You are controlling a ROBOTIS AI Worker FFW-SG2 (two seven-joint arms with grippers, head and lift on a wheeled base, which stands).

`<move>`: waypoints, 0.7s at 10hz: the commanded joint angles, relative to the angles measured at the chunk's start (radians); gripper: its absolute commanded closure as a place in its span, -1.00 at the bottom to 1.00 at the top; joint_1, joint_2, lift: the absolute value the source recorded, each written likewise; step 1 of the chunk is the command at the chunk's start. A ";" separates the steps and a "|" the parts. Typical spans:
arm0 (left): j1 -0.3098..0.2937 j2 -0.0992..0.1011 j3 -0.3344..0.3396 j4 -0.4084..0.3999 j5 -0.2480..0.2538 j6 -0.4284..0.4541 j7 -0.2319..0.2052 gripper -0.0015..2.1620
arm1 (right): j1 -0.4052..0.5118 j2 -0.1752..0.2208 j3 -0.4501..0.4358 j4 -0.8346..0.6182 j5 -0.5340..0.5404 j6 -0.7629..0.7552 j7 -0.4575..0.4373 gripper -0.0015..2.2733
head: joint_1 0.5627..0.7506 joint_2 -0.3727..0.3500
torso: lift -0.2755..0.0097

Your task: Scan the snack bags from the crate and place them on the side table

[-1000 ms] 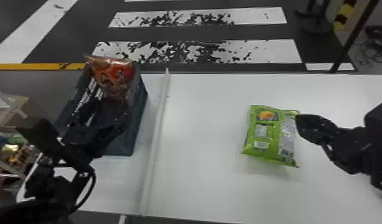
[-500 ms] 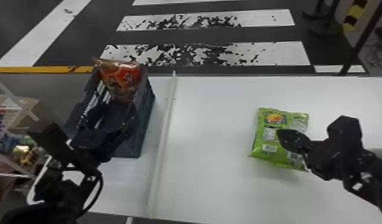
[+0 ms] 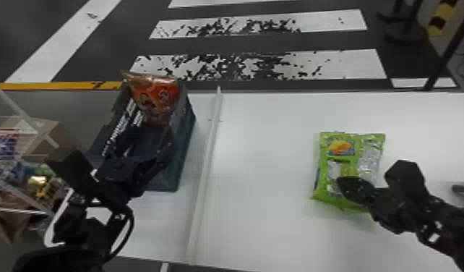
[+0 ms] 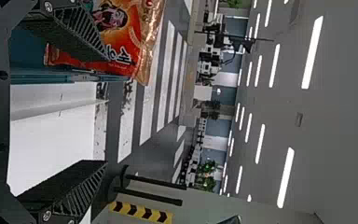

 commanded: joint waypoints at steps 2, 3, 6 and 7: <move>-0.001 -0.003 -0.001 -0.001 0.000 0.001 0.000 -0.91 | 0.020 -0.019 -0.022 -0.011 0.007 -0.043 0.062 0.98 | 0.41 0.50 | 0.27; -0.001 -0.003 0.002 -0.001 0.001 0.001 0.000 -0.91 | 0.037 -0.037 -0.052 -0.039 0.016 -0.062 0.104 0.98 | 0.41 0.51 | 0.27; -0.004 -0.003 0.000 0.004 0.001 -0.002 0.000 -0.91 | 0.078 -0.052 -0.127 -0.093 0.013 -0.068 0.153 0.98 | 0.41 0.44 | 0.27; -0.006 -0.003 -0.001 0.004 0.001 -0.002 0.000 -0.91 | 0.103 -0.051 -0.141 -0.128 -0.010 -0.074 0.153 0.98 | 0.41 0.40 | 0.27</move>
